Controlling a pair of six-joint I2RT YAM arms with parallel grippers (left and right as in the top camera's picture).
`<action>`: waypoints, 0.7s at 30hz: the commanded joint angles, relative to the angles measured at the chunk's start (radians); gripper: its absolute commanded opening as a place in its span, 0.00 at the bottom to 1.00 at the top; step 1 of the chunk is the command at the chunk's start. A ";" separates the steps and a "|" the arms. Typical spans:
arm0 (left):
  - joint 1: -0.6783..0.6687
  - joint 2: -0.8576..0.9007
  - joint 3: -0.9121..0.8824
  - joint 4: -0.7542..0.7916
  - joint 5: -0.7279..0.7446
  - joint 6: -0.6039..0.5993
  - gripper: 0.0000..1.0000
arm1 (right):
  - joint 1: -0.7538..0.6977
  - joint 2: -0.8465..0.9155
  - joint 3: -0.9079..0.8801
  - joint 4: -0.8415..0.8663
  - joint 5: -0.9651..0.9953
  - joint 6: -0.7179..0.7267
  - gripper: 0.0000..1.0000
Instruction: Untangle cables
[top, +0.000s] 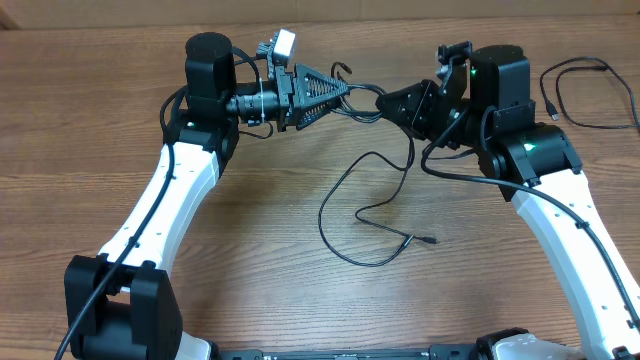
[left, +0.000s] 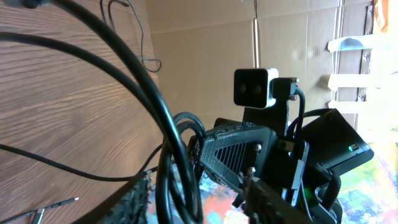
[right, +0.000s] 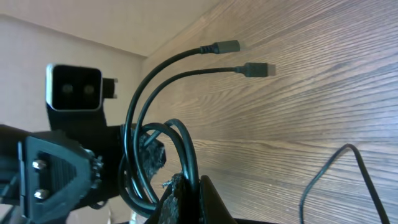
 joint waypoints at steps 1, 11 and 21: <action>-0.001 -0.016 0.011 0.000 -0.005 0.010 0.45 | 0.006 -0.005 0.006 0.027 -0.014 0.038 0.04; -0.005 -0.015 0.011 -0.050 -0.021 -0.019 0.18 | 0.006 -0.005 0.006 0.030 0.059 0.038 0.04; -0.050 -0.015 0.011 -0.049 -0.090 -0.052 0.23 | 0.009 -0.005 0.006 0.018 0.058 0.038 0.04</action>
